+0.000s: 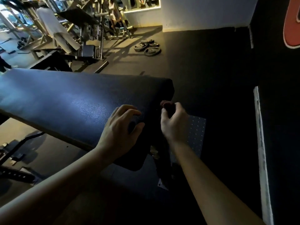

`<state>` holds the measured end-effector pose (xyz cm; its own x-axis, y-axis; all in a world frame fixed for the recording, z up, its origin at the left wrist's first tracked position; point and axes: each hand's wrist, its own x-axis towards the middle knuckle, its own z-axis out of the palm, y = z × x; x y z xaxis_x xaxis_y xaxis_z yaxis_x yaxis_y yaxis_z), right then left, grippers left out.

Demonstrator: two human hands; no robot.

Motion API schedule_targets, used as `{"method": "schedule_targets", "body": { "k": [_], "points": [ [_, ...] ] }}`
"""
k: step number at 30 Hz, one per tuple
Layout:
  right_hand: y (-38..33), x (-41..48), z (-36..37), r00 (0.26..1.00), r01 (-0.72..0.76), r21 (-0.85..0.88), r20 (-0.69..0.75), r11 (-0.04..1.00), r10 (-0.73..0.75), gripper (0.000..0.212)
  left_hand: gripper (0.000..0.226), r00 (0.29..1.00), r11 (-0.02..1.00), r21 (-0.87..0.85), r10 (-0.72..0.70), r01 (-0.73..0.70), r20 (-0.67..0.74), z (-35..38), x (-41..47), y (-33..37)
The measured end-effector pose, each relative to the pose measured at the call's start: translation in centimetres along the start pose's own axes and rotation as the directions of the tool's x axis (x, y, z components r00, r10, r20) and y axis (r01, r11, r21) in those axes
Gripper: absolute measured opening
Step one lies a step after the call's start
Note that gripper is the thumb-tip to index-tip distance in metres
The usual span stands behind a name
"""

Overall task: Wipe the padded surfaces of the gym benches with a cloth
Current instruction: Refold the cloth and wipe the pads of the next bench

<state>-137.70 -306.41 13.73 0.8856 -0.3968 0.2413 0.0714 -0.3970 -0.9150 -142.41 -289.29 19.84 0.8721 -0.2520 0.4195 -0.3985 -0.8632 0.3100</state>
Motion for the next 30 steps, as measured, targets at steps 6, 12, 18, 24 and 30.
{"method": "schedule_targets", "body": {
  "k": [6, 12, 18, 24, 30],
  "points": [
    [-0.4, 12.3, 1.0, 0.992, -0.122, -0.111, 0.029, 0.986, 0.126, 0.037, 0.043, 0.991, 0.990, 0.099, -0.110, 0.103, 0.070, 3.1, 6.5, 1.6],
    [1.2, 7.9, -1.0, 0.951, 0.228, -0.039, 0.225, 0.973, -0.214, 0.020, 0.054, 0.966, 0.958, 0.141, -0.256, 0.249, 0.027, 5.6, 11.4, 1.2],
    [3.5, 13.1, -0.2, 0.947, 0.182, -0.049, 0.277, 0.982, -0.162, 0.017, 0.063, 0.964, 0.935, 0.243, -0.266, 0.258, -0.002, 7.1, 11.6, 0.7],
    [3.7, 21.3, 2.3, 0.946, 0.082, -0.115, 0.320, 0.990, -0.041, 0.026, 0.061, 0.953, 0.923, 0.245, -0.303, 0.296, -0.008, 7.2, 11.6, 0.6],
    [4.8, 18.2, -1.6, 0.806, 0.185, 0.070, 0.560, 0.980, -0.192, 0.013, 0.060, 0.947, 0.915, 0.256, -0.322, 0.313, -0.010, 7.3, 11.7, 0.7]
  ]
}}
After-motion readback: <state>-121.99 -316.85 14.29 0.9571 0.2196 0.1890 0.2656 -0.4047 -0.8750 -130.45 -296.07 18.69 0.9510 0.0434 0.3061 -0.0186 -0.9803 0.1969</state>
